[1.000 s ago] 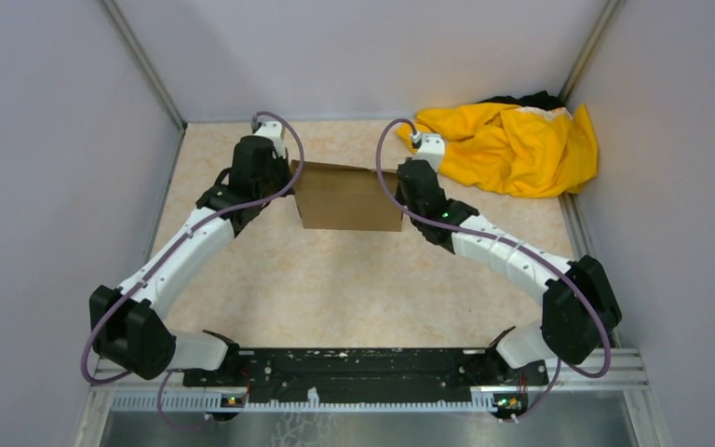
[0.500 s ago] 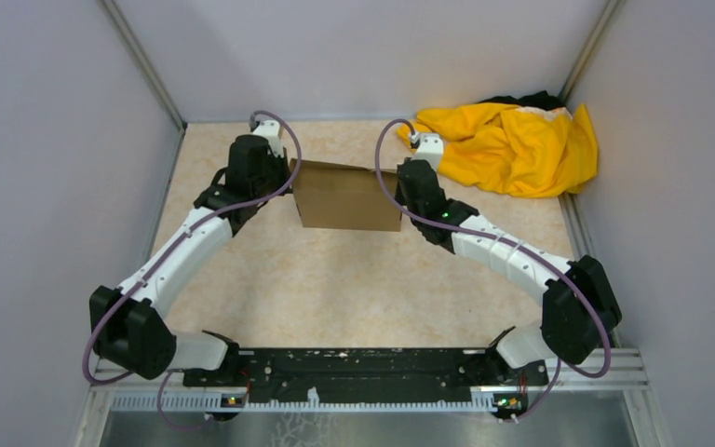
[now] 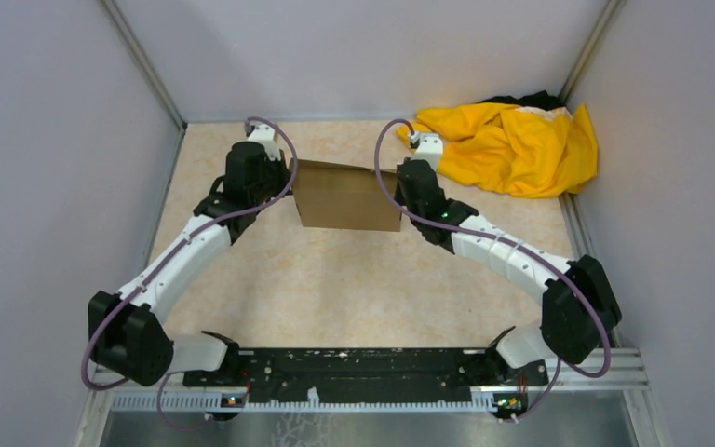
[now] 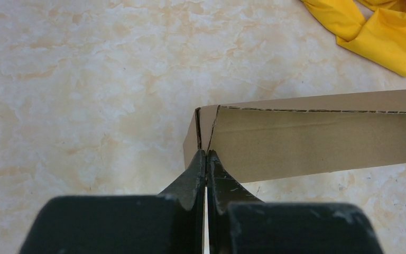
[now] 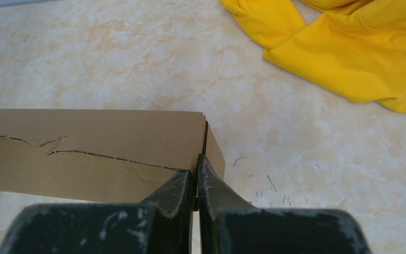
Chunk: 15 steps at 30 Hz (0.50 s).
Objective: Fold the paper box
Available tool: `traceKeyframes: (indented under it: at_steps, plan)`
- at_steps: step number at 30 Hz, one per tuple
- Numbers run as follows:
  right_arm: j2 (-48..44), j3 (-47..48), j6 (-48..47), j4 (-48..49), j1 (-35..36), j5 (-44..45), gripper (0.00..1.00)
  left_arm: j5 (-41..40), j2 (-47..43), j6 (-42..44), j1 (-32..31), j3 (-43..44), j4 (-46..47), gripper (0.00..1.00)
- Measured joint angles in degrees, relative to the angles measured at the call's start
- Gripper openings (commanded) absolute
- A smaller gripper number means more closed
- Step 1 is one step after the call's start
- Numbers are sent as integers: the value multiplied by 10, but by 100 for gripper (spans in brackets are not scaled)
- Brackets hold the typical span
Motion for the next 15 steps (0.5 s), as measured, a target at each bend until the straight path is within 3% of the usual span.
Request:
traceKeyframes:
  at_steps: [15]
  plan:
    - [6,-4,1,17,4,9,0,0,-44,-30,-6,-97,79,0]
